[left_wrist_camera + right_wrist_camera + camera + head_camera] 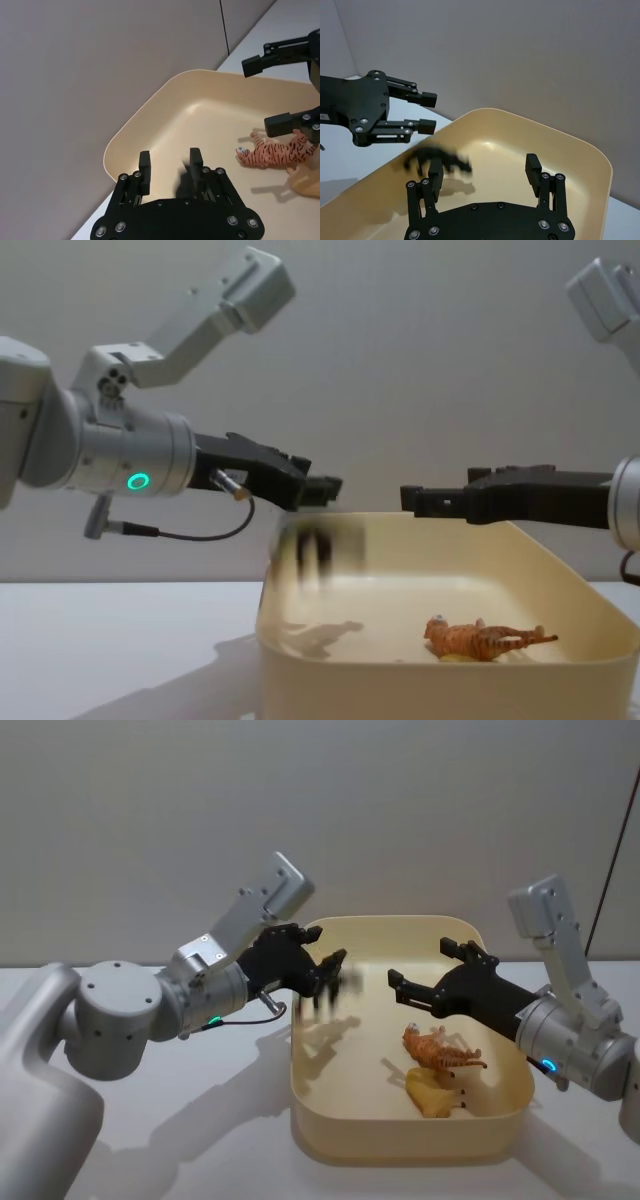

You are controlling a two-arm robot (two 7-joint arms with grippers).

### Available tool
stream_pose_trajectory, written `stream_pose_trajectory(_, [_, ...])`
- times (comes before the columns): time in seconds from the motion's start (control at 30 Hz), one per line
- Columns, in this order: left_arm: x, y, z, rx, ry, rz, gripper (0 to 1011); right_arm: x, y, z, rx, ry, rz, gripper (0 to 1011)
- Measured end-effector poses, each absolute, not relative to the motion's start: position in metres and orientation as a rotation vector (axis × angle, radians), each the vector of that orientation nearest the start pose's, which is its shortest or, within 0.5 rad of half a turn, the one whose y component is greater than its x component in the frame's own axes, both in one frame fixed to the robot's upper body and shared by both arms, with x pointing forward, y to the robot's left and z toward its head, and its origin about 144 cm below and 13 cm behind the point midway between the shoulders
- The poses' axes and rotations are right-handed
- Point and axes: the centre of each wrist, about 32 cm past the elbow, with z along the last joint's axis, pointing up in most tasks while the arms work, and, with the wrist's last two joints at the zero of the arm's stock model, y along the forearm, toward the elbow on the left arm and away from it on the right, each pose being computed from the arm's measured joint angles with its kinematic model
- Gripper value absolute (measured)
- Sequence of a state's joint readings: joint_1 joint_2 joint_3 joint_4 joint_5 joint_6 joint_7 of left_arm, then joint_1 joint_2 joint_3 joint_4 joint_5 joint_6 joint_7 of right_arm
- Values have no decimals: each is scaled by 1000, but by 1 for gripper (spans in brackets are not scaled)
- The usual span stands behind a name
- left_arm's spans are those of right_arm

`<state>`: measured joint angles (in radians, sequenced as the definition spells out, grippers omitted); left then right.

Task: Pick up the toy alternately with two hands and place it into the central storage box.

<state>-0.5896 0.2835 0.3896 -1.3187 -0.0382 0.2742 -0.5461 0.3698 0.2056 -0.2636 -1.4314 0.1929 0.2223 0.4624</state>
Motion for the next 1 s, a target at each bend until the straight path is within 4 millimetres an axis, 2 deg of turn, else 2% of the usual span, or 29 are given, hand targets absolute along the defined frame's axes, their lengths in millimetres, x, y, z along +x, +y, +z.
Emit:
stream_pose_trajectory(0.03, [598, 218, 1272, 384, -223, 810, 465, 551, -215, 1223, -107, -17, -896, 1001])
stream_pose_trajectory(0.13, [601, 216, 1273, 410, -244, 798, 525, 551, -215, 1223, -107, -16, -896, 1001])
stream_pose_trajectory(0.17, [604, 215, 1273, 425, -257, 791, 583, 551, -215, 1223, -107, -16, -896, 1001])
stream_pose_trajectory(0.3, [609, 213, 1274, 459, -285, 774, 697, 551, -215, 1223, -107, -16, -896, 1001])
stream_pose_trajectory(0.33, [610, 212, 1274, 470, -295, 768, 766, 551, -215, 1223, -107, -17, -896, 1001])
stream_pose_trajectory(0.4, [611, 212, 1274, 475, -299, 766, 781, 551, -215, 1223, -107, -17, -896, 1001])
stream_pose_trajectory(0.43, [613, 211, 1275, 488, -310, 759, 835, 551, -215, 1223, -107, -17, -896, 1001])
stream_pose_trajectory(0.47, [613, 211, 1275, 488, -310, 759, 835, 551, -215, 1223, -107, -16, -896, 1001])
stream_pose_trajectory(0.5, [614, 210, 1275, 495, -315, 756, 897, 551, -215, 1223, -107, -17, -896, 1001])
stream_pose_trajectory(0.6, [615, 210, 1275, 508, -324, 749, 976, 551, -215, 1223, -107, -17, -896, 1001])
stream_pose_trajectory(0.67, [616, 209, 1275, 516, -331, 745, 1001, 551, -215, 1223, -107, -17, -896, 1001])
stream_pose_trajectory(1.0, [619, 208, 1276, 537, -347, 734, 1001, 551, -215, 1223, -107, -17, -896, 1001])
